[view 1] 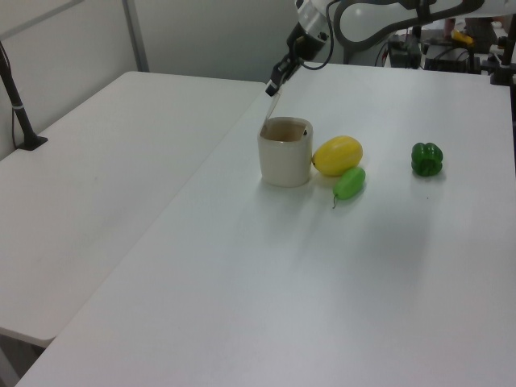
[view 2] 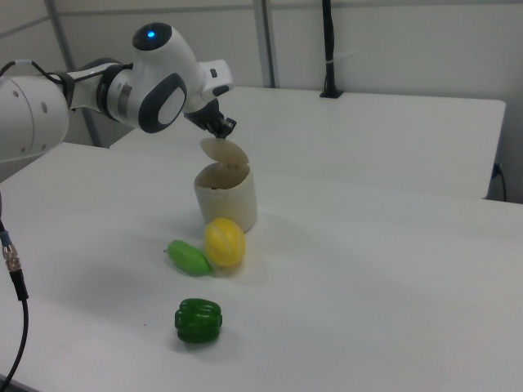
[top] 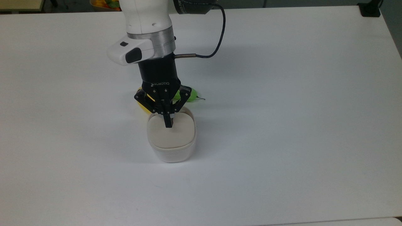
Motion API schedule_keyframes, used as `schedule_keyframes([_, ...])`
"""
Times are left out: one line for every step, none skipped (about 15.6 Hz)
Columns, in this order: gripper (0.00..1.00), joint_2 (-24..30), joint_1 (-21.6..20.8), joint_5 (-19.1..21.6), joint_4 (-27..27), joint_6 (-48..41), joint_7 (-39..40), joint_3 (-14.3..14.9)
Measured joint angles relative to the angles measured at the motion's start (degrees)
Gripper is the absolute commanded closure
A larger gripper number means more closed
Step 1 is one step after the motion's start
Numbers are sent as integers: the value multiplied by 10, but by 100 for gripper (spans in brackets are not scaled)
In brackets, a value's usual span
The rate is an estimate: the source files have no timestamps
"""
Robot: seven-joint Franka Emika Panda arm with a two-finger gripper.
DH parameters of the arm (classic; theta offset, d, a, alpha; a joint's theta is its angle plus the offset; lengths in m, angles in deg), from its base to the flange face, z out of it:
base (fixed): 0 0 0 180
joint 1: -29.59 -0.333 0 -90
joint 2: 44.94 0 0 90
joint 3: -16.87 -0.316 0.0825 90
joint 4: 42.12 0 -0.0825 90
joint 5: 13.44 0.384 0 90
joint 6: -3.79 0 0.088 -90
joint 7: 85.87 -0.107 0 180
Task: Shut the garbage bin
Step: 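Push the flip lid down onto the bin opening with the gripper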
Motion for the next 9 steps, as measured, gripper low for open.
schedule_keyframes([100,0,1,0,-1,-16,1,0])
schedule_keyframes([100,1,2,0,-2,-33,1,0])
schedule_keyframes([100,2,4,0,-3,-49,2,0])
schedule_keyframes([100,2,5,0,-5,-65,2,0])
schedule_keyframes([100,3,5,0,-6,-81,2,0])
schedule_keyframes([100,4,5,0,-6,-93,3,0])
schedule_keyframes([100,4,5,0,-6,-102,3,0])
schedule_keyframes([100,4,5,0,-5,-115,3,0])
schedule_keyframes([100,3,5,0,-4,-122,4,0])
